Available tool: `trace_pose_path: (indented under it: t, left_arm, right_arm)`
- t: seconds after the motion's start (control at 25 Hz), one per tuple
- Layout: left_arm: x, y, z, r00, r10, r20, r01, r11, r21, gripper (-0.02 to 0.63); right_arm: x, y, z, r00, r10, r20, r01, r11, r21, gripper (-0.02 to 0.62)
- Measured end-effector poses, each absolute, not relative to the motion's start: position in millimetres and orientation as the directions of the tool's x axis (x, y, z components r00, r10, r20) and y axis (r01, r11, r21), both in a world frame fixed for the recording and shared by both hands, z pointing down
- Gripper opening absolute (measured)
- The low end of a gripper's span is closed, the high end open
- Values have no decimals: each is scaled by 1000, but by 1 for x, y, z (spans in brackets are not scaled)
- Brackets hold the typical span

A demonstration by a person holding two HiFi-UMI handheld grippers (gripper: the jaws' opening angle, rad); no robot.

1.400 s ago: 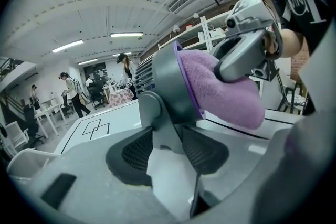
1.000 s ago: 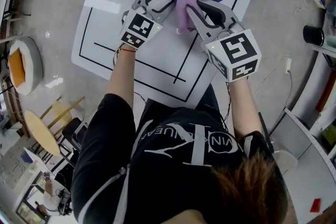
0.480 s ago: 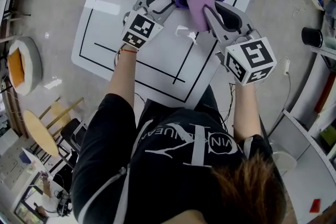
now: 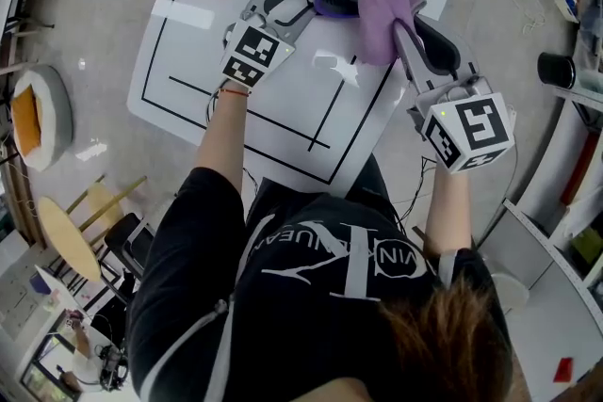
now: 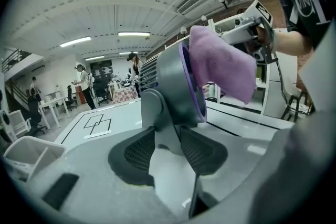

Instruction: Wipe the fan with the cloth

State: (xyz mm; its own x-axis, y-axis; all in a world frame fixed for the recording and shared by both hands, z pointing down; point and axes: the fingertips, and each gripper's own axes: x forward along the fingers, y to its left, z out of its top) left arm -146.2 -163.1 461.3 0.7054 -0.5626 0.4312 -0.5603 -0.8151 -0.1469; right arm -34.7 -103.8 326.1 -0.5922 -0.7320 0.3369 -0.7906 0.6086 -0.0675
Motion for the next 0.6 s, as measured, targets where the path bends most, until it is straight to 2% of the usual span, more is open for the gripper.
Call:
trace_pose_path:
  t: [0.28, 0.6]
  left_arm:
    - [-147, -163, 462, 693, -575, 434, -578, -804, -143, 150]
    - [-146, -162, 461, 696, -584, 418, -593, -795, -126, 147]
  right_arm:
    - [-91, -115, 284, -683, -673, 284, -693, 720, 37, 60]
    - [-155, -143, 302, -604, -669, 433, -604, 739, 298, 60]
